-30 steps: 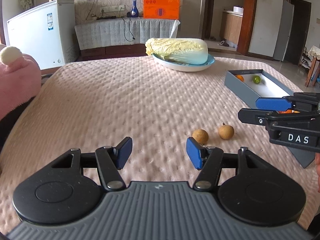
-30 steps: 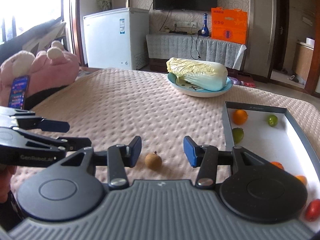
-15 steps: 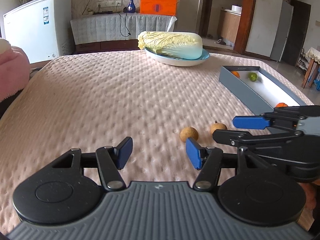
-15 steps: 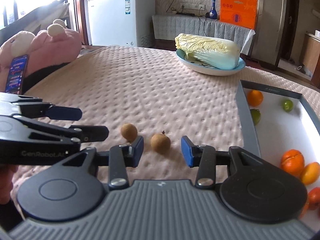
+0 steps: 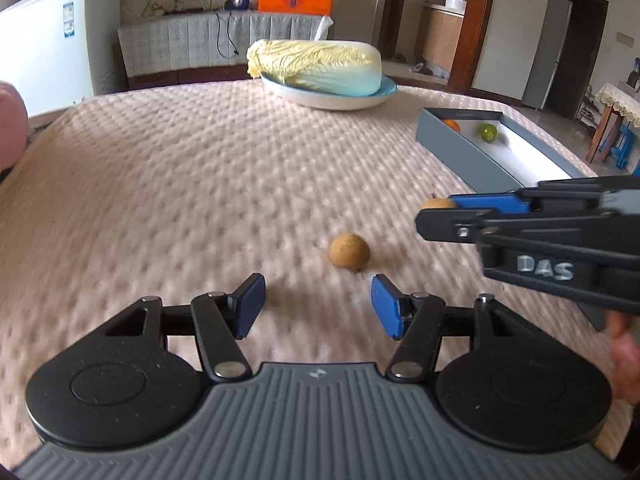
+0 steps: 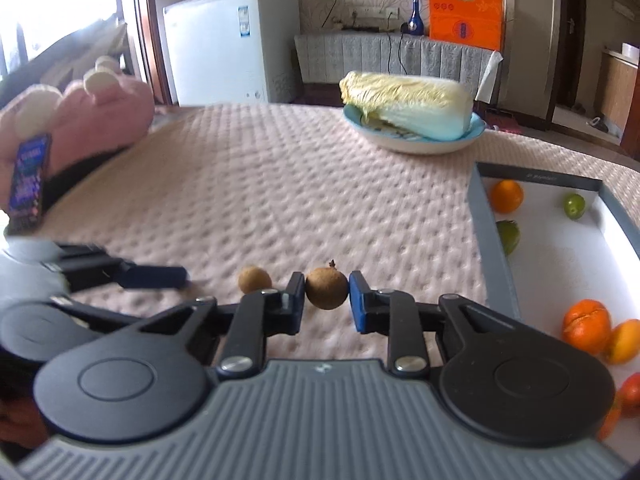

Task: Organize fruits
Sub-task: 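Grasp a brown longan with right tool while left tool grasps another longan, then carry the longans toward the box with both tools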

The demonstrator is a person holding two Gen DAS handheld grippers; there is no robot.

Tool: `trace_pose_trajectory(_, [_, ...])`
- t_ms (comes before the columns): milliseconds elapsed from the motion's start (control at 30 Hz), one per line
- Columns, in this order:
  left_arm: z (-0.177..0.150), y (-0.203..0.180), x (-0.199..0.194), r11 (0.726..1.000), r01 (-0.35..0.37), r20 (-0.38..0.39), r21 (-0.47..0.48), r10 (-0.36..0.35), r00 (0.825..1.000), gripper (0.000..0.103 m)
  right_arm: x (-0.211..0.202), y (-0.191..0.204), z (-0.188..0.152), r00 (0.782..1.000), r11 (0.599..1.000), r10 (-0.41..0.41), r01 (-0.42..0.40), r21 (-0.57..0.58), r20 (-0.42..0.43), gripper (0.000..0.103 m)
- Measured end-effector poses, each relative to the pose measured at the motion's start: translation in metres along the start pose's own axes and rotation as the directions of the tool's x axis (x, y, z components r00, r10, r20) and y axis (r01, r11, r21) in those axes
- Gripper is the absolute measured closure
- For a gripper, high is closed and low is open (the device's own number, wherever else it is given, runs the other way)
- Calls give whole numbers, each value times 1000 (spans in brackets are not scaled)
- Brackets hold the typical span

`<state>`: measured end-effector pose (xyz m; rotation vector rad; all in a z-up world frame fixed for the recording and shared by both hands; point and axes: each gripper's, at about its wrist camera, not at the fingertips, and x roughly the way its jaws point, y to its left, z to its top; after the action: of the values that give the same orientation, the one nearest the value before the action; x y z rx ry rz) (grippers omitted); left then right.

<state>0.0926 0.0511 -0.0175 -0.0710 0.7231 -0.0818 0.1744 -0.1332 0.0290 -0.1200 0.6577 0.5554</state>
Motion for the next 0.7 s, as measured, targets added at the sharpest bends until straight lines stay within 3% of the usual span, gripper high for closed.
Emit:
trace_pose_trajectory(267, [10,-9,17,998,-3,19,-57,4,1000,45,-16,-12,3,1000,1000,9,-9,6,24,76])
trace_pose_trajectory(333, [11,-11,20,998,-20,26,-60,22,999,50,-17,-14,3,1000,1000,12,-12,10,27,76])
trace_pose_trajectory(400, [12,-14,21,998,-38,28,-51,40,999,66,-18,-16,4,999,1000,14,-14,10,30,76])
trace_pose_trajectory(467, [11,-15,21,999,-35,29,-31,36,999,74,-19,-18,4,999,1000,14,-15,14,33,76])
trace_pose_trajectory(700, [11,-20,18,998,-57,22,-2,57,998,75,-22,-17,5,999,1000,20,-21,16,36,76])
